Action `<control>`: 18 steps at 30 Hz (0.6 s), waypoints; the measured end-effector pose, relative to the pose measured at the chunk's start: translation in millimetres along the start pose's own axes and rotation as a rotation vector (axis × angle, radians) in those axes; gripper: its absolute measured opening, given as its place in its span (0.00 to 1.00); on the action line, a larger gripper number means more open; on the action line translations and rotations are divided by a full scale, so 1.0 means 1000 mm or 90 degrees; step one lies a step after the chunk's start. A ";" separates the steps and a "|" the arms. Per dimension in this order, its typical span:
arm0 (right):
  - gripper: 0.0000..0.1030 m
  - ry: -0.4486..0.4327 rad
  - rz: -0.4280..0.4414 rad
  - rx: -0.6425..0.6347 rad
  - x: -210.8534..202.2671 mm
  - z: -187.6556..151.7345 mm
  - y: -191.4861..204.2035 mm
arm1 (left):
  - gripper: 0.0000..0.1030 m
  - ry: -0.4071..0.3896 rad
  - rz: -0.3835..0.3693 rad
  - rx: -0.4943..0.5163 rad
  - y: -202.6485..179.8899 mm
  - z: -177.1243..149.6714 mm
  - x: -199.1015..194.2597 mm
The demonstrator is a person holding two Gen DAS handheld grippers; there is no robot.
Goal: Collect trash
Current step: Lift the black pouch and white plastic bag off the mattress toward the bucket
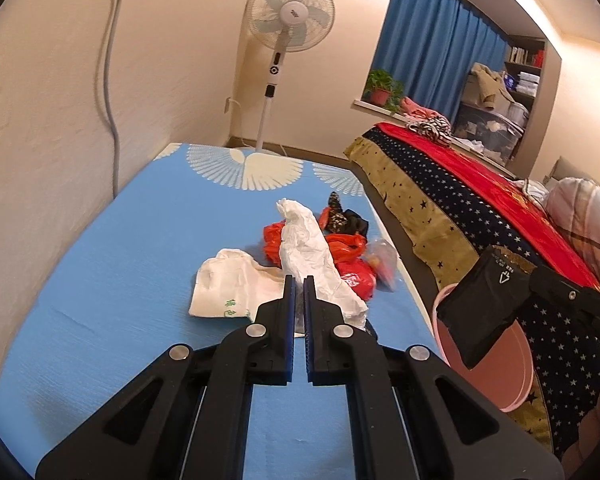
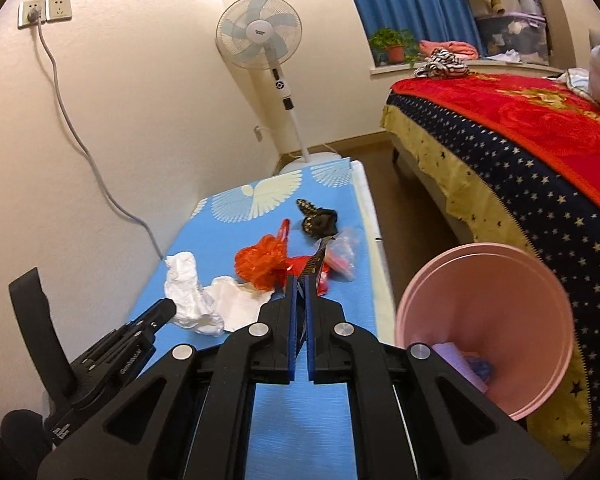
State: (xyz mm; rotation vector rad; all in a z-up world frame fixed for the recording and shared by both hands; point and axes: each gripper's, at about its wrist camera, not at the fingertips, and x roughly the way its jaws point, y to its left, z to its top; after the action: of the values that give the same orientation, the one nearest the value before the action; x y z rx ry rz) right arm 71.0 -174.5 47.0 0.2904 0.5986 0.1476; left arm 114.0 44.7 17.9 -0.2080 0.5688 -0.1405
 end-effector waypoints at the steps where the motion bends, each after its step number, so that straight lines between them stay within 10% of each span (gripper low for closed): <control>1: 0.04 -0.002 -0.003 -0.002 -0.001 0.000 0.000 | 0.04 -0.001 -0.002 0.004 -0.002 0.000 -0.001; 18: 0.04 -0.029 -0.056 0.012 -0.024 0.003 -0.031 | 0.04 -0.009 -0.025 0.034 -0.024 -0.003 -0.005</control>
State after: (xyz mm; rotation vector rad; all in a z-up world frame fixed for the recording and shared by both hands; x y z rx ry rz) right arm 54.9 -209.6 53.0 0.2839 0.5673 0.0514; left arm 106.1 21.8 23.9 -0.1678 0.5463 -0.1918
